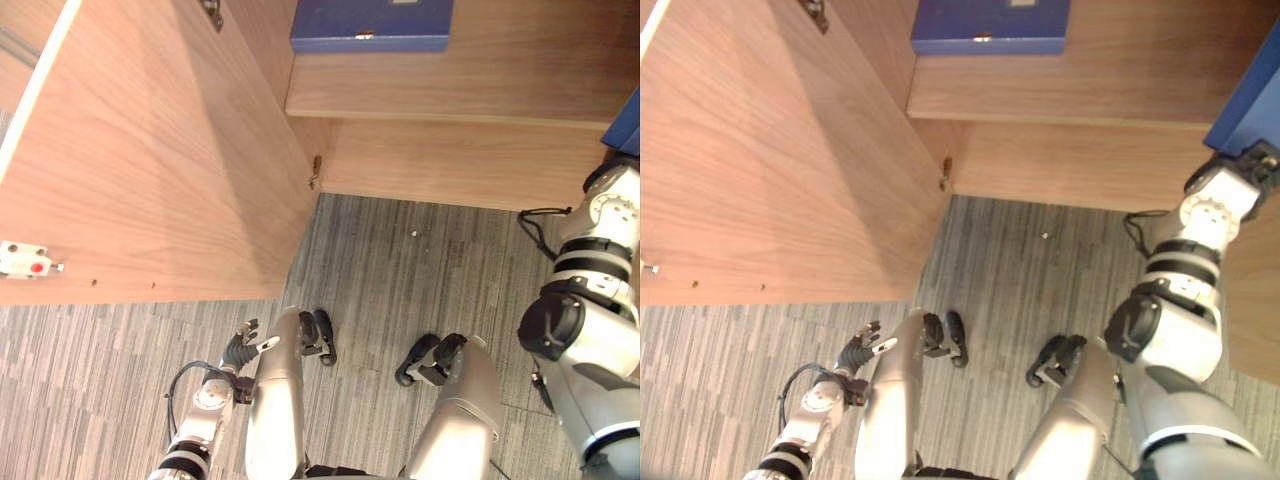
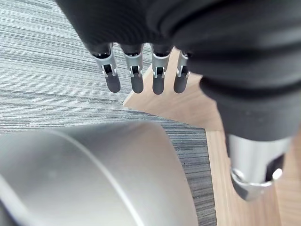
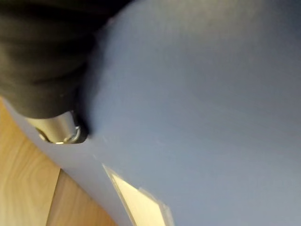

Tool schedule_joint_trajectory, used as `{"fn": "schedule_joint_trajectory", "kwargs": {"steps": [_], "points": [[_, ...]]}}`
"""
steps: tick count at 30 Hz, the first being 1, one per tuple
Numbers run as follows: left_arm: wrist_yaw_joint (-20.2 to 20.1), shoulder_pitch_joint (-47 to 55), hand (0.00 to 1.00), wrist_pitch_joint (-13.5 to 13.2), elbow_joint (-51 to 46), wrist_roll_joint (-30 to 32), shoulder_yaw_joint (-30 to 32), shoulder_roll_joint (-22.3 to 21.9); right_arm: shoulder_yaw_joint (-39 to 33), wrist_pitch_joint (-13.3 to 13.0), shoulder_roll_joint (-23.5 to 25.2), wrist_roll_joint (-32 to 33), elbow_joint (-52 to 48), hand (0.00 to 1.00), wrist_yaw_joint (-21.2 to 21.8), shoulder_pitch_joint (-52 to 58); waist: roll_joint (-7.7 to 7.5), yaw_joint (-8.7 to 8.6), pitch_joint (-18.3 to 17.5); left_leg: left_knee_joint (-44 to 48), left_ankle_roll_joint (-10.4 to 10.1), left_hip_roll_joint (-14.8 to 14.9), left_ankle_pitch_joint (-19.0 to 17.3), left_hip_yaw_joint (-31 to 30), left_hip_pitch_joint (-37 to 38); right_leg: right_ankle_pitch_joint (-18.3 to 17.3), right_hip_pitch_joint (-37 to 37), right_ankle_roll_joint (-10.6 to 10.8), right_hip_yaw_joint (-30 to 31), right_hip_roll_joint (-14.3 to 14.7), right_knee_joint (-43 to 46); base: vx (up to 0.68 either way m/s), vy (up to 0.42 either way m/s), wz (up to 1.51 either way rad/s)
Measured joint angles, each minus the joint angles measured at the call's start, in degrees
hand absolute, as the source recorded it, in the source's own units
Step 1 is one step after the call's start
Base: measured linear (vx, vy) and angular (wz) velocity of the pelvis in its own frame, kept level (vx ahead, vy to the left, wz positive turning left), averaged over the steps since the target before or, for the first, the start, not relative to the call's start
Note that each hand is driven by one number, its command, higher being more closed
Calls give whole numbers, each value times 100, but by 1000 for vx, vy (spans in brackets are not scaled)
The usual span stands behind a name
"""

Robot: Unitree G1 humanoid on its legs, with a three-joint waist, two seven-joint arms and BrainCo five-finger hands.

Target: Walk over to the cabinet, pick up the folder, carry it to the office cabinet, place the folder inside the office cabinet, then close the office cabinet door

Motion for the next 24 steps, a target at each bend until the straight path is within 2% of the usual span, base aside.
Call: {"fn": "schedule_joint_trajectory", "kwargs": {"steps": [4,7,9,10,14,18,24], "points": [[-1,202,0,5,-47,-95,106,-4,58,249,-383,165,526,100,-211,-433,34,-16,3,-61,27,61,101,216,-126,-51,-230,-31,33,-154,123,6,-51,17],[-30,390,0,12,-53,-222,171,-11,528,493,-693,157,887,100,-311,-652,44,0,7,-93,33,130,175,319,-219,-53,-414,-40,74,-167,167,-3,-53,2],[-34,464,0,12,-63,-384,199,-30,1126,680,-891,154,1118,100,-319,-887,47,-2,8,-93,22,142,183,364,-226,-68,-498,-67,114,-189,225,-2,-64,-4],[-35,466,0,12,-63,-405,201,-31,1275,729,-946,149,1164,0,-318,-985,55,-10,12,-93,18,142,190,371,-240,-71,-524,-73,117,-200,239,-12,-68,0],[-60,478,0,14,-75,-444,325,-97,2204,966,-1382,-198,1176,0,-197,-1341,83,-36,53,-95,40,140,237,429,-280,-126,-582,-109,96,-332,363,-20,-58,13],[-138,553,0,15,-79,-618,439,-146,2829,1120,-1615,-688,1167,0,233,-1538,79,-41,58,-69,51,211,261,499,-279,-177,-583,-109,85,-375,437,-28,-66,8],[-158,594,0,15,-115,-637,451,-145,3176,1260,-1721,-1386,1174,0,712,-1534,75,-38,73,-56,23,240,314,499,-278,-187,-562,-110,57,-384,459,-21,-47,2]]}}
